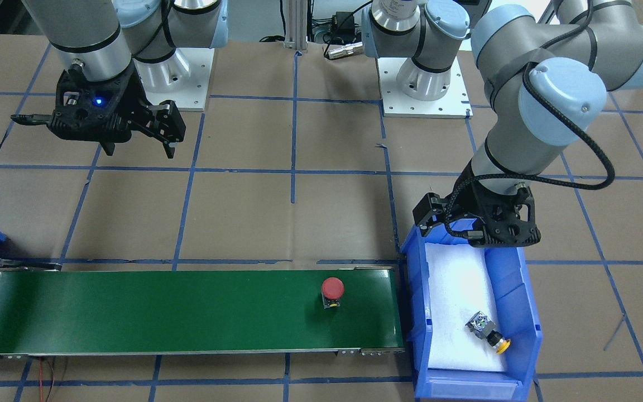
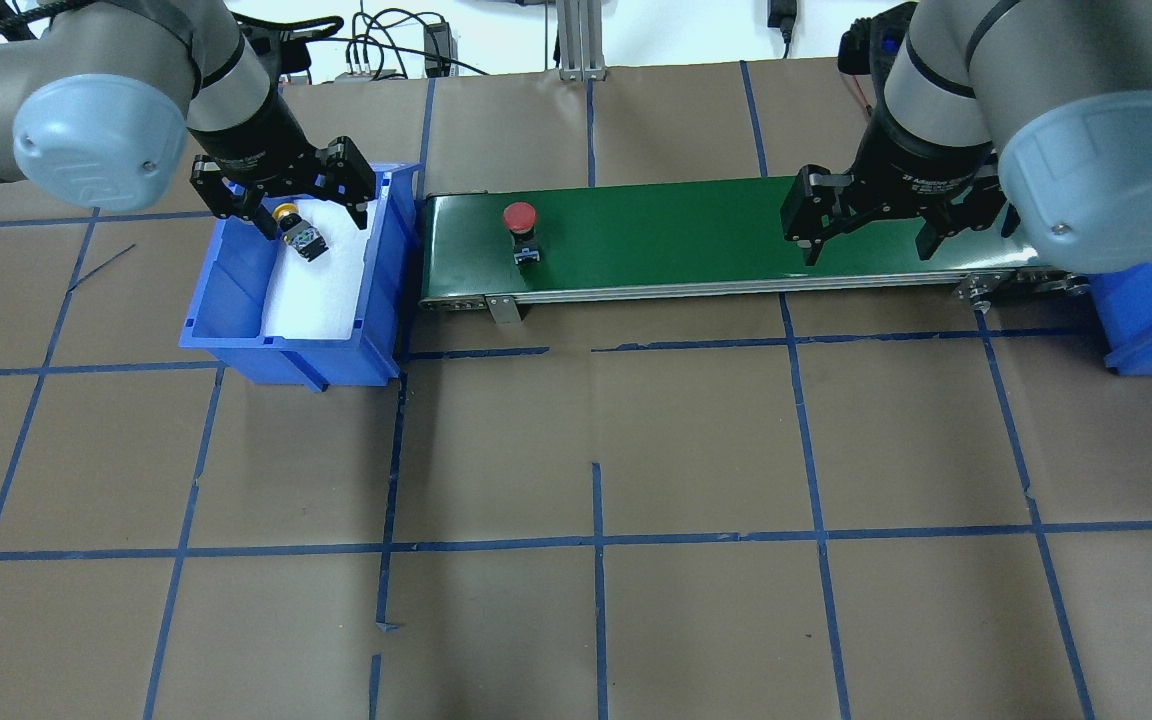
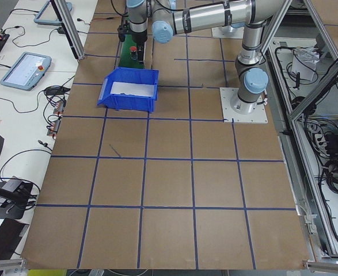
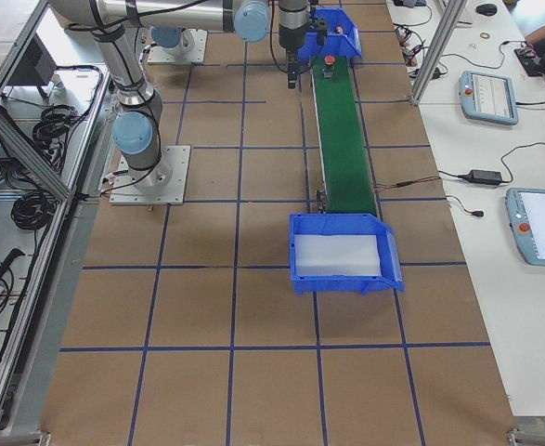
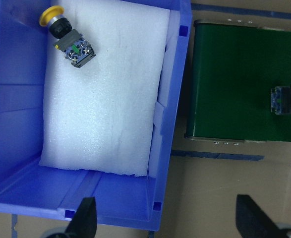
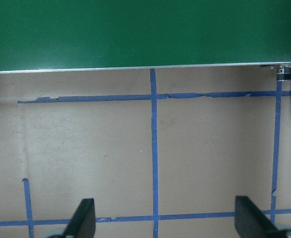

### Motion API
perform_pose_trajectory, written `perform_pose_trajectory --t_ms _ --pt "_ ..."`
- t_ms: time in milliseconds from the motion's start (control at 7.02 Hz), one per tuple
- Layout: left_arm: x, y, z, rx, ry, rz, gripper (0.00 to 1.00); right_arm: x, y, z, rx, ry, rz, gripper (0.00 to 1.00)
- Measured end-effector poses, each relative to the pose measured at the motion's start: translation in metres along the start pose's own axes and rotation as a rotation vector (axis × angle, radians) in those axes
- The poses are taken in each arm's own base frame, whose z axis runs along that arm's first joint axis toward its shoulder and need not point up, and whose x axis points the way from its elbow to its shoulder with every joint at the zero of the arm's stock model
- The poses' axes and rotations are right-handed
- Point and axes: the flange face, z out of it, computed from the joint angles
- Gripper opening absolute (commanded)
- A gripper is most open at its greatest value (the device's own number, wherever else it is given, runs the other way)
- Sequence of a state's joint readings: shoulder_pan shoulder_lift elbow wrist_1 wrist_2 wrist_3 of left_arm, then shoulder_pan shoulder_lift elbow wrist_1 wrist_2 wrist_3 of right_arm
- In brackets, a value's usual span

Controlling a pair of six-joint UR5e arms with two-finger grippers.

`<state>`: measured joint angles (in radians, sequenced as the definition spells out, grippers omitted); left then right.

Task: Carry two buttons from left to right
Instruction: 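Move the left gripper back over the bin above the yellow button, then lower the left gripper and close it on the yellow push-button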

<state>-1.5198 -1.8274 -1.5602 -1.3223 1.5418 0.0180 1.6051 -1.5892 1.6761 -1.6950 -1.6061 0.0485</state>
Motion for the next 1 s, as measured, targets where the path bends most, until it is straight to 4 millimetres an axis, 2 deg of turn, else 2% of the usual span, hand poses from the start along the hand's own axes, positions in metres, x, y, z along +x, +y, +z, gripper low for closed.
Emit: perform_pose_trajectory --t_ms 285,570,854,997 --pt "-0.012 -0.03 0.042 0.001 -0.003 0.036 1.0 0.0 0.0 0.001 -0.002 0.0 0.001 1.0" --pt "-0.031 -0.047 0.065 0.024 -0.005 0.022 1.0 0.0 0.0 0.001 -0.004 0.0 0.001 1.0" --pt "-0.036 -0.06 0.097 0.021 -0.006 0.014 1.0 0.001 0.0 0.002 -0.005 0.0 0.001 1.0" --pt "-0.037 -0.065 0.104 0.036 -0.008 0.01 1.0 0.001 0.001 0.002 -0.005 0.001 0.0 1.0"
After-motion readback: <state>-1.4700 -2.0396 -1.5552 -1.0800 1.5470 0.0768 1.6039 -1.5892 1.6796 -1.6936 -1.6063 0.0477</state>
